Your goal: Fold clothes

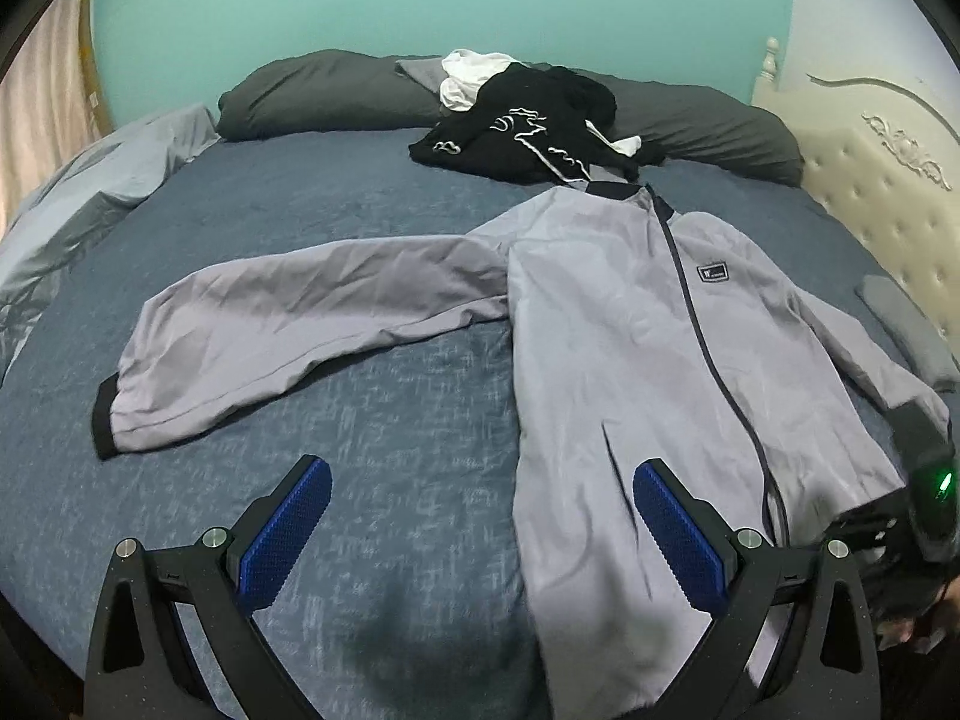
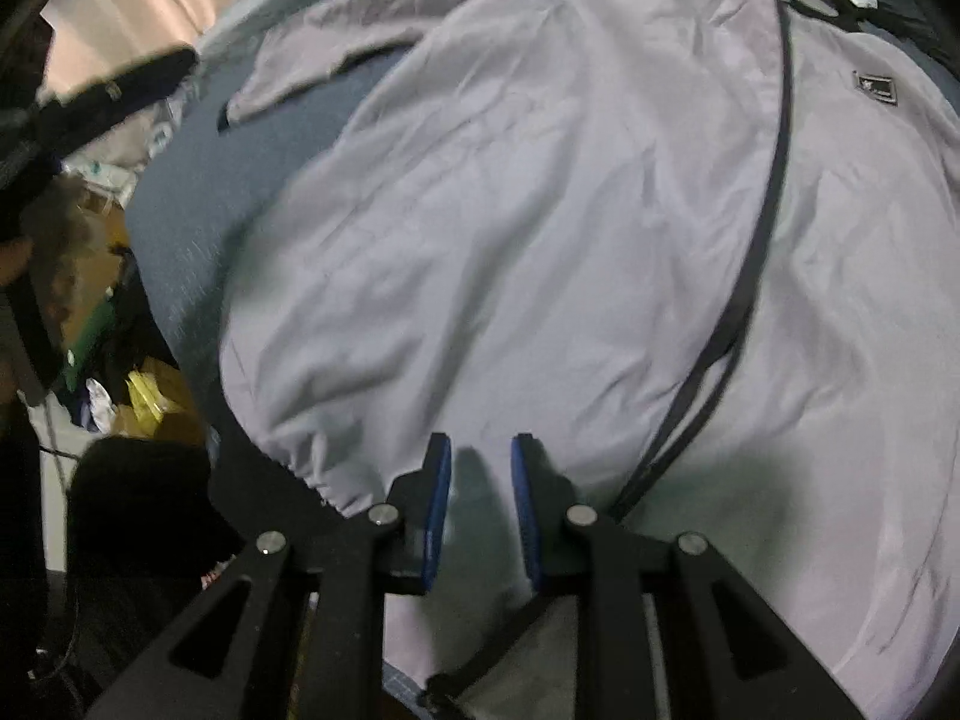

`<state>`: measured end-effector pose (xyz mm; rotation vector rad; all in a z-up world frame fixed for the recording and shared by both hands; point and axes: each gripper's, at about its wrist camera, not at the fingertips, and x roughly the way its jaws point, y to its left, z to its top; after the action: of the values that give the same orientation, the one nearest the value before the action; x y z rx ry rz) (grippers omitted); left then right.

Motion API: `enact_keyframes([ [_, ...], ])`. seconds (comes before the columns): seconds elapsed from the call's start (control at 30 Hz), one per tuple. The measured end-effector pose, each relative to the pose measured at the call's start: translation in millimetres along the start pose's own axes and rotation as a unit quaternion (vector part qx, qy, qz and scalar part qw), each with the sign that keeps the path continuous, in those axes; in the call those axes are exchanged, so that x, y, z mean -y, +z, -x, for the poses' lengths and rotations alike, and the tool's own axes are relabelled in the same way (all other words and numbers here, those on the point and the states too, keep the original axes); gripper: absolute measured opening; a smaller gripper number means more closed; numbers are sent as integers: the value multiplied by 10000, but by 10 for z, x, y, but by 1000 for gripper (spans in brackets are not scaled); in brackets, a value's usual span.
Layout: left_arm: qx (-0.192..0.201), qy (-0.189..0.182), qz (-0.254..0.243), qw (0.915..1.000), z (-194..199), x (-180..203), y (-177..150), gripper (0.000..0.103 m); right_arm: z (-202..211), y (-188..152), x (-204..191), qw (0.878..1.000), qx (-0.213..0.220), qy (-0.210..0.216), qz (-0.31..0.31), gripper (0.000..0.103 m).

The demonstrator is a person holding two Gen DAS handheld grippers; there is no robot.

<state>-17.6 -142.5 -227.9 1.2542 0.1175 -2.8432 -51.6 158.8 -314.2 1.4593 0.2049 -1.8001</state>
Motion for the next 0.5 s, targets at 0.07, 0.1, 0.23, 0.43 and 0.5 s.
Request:
enact_keyframes([
  [0.07,-17,-28,57,10000,-128,43,68,103,156,125,192,9995,280,-2,-178,21],
  [0.1,-25,-42,86,10000,-192,65,102,103,253,210,315,9987,431,-72,-249,21],
  [0.23,-55,-125,190,9997,-493,184,254,103,486,566,834,9934,923,-349,-582,30],
  [0.43,-42,-219,146,9996,-940,373,510,103,783,1022,1652,9783,1401,-914,-1224,32],
  [0.5,-65,-240,127,9996,-1084,410,582,103,859,1188,1908,9726,1509,-1172,-1327,32],
])
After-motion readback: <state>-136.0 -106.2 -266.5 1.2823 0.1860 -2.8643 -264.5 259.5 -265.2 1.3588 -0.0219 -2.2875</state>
